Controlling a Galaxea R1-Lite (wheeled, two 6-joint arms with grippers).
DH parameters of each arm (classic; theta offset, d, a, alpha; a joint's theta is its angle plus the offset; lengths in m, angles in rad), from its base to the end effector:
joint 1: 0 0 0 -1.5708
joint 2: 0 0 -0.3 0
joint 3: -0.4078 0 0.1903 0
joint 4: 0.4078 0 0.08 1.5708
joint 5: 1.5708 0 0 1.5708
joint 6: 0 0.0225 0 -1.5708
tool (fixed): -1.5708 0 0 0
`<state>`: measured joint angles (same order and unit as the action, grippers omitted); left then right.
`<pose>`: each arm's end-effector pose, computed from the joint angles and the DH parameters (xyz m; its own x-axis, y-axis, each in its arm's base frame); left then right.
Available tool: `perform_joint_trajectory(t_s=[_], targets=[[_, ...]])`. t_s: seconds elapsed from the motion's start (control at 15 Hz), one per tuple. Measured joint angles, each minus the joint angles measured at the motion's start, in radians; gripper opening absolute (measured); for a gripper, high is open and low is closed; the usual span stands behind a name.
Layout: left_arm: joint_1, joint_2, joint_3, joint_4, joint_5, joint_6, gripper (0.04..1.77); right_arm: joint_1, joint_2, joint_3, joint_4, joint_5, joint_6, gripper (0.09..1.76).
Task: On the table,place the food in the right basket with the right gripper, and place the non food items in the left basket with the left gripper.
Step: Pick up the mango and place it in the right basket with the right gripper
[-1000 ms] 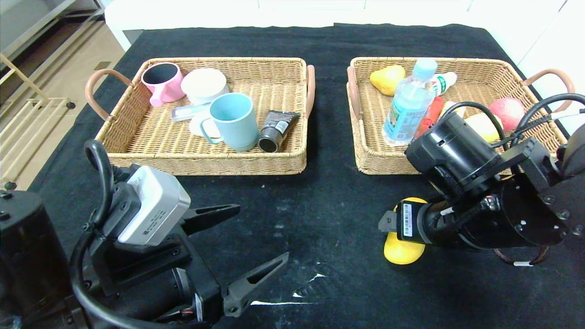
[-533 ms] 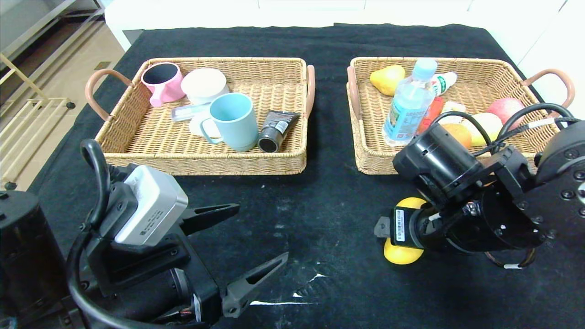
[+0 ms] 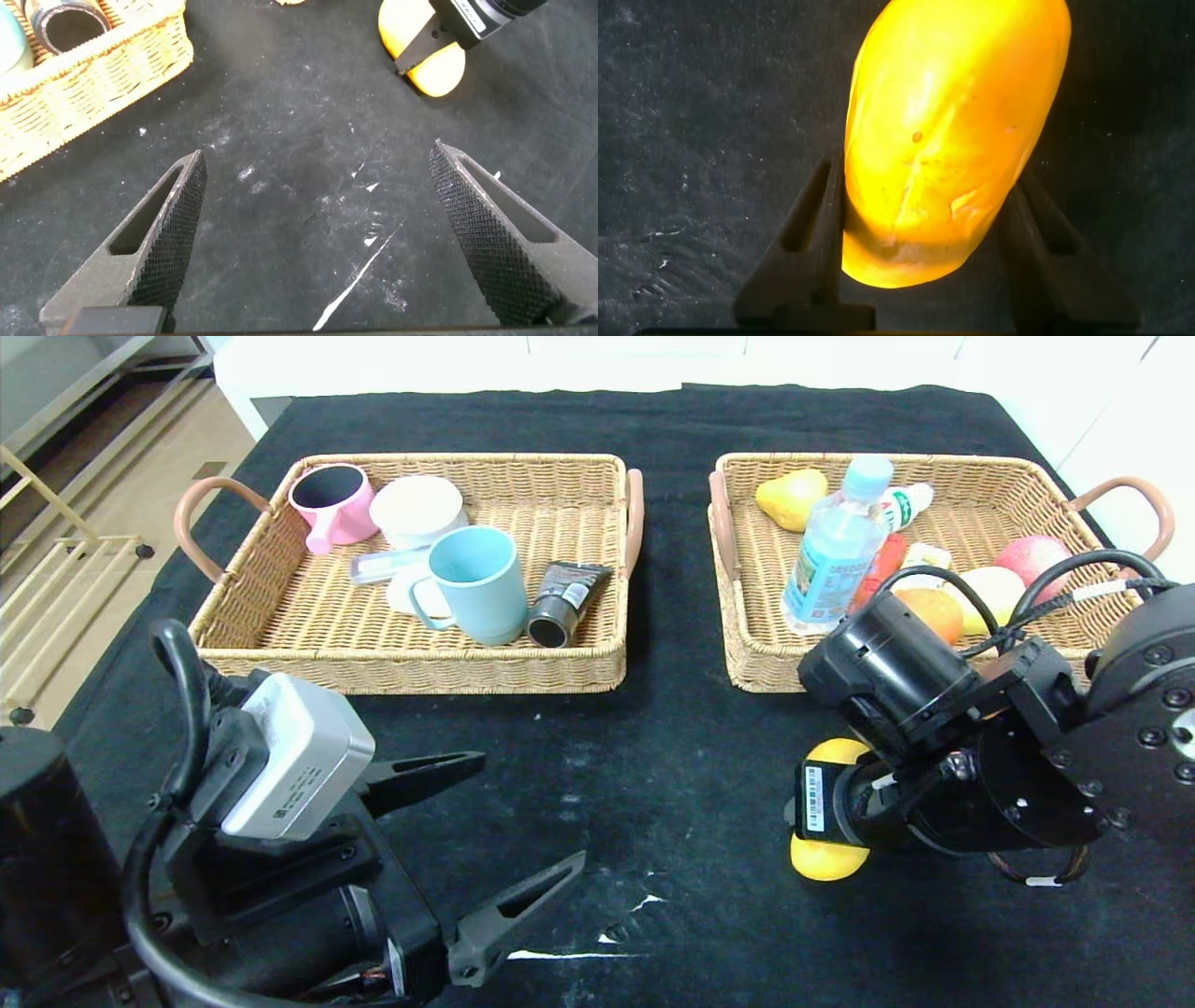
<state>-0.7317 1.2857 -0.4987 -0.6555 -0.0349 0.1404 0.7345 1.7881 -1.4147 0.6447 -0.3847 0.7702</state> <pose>0.1438 -0.1302 0.2040 0.7139 -0.6879 -0.1310 0.7003 0.7011 0.1342 0.2341 0.2000 0.2137 0.6127 0.0476 -0.7889 0.0989 0.9857 0.1363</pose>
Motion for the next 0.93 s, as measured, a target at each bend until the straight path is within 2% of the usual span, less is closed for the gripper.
perform_joint_trajectory(t_s=[0.93], targets=[[0.000,-0.004,0.006,0.000,-0.014,0.001,1.72,0.003,-0.037,-0.005,0.004,0.002,-0.003,0.97]])
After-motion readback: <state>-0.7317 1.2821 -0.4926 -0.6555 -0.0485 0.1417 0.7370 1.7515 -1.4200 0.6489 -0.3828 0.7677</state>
